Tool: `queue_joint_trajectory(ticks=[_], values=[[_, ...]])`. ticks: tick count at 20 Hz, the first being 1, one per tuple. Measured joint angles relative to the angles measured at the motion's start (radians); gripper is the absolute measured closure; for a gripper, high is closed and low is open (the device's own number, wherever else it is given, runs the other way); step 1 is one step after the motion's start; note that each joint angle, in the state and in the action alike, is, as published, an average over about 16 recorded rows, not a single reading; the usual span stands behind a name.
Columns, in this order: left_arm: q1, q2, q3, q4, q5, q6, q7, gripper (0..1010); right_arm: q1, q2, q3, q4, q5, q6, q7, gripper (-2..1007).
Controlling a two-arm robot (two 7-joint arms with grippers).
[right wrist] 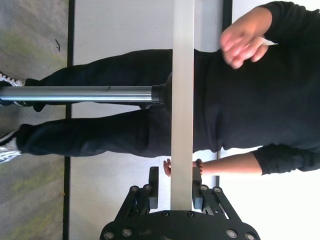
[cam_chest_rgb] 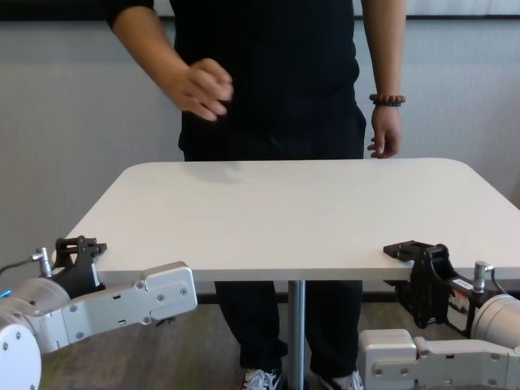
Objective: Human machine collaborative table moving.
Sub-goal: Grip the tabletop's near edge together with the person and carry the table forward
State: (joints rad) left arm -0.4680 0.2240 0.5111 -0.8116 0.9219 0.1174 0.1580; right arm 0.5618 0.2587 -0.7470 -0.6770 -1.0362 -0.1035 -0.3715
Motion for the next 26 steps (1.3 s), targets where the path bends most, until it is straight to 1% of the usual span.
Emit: queue_joint_trajectory(ticks=[19,22,26], values=[[0.001,0.0,0.0,0.0,0.0,0.0,-0.001,893,0.0,0.0,0.0,0.0,0.0,0.0,0.0,647],[0.001,0.0,0.0,0.0,0.0,0.0,-0.001,893,0.0,0.0,0.0,0.0,0.0,0.0,0.0,634],[0.001,0.0,0.0,0.0,0.0,0.0,-0.001,890,0.0,0.0,0.0,0.0,0.0,0.001,0.001,583]])
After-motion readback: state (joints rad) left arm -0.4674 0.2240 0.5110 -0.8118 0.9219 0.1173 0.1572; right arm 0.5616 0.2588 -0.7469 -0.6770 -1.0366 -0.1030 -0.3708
